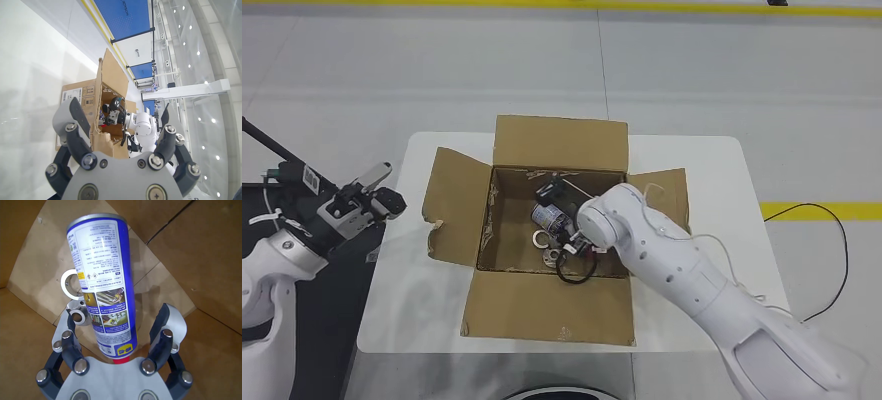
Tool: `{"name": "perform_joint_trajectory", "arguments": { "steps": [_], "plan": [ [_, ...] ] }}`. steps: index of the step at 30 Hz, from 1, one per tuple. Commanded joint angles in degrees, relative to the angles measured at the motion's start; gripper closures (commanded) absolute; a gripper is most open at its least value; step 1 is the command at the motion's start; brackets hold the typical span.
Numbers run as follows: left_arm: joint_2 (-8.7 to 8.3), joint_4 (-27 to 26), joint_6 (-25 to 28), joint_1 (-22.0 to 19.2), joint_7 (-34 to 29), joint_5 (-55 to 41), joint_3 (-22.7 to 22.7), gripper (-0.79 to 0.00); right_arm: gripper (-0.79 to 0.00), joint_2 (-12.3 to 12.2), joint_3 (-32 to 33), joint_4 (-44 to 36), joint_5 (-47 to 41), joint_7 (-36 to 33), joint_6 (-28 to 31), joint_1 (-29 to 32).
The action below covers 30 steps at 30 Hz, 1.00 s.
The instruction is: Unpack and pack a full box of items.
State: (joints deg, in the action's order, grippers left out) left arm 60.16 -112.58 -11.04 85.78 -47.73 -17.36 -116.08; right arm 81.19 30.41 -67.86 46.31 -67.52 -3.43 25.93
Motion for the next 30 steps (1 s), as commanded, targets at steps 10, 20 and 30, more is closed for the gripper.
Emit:
{"name": "perform_joint_trajectory", "arguments": {
  "steps": [10, 20, 30],
  "plan": [
    [-0.13, -0.51, 0.87, 1.59, 0.65, -1.05, -0.30, -0.785, -0.142, 1.92, -0.43, 4.33, -0.66, -0.59, 0.98, -0.53],
    [-0.13, -0.51, 0.87, 1.59, 0.65, -1.05, -0.30, -0.785, 0.000, 1.66, 2.25, 1.09, -0.41, -2.39, 1.91, 0.29],
    [-0.13, -0.51, 0.87, 1.59, 0.65, -1.05, -0.30, -0.785, 0.000, -2.34, 10.81, -17.93, 2.97, -7.46, 3.75, 6.81]
  ]
}}
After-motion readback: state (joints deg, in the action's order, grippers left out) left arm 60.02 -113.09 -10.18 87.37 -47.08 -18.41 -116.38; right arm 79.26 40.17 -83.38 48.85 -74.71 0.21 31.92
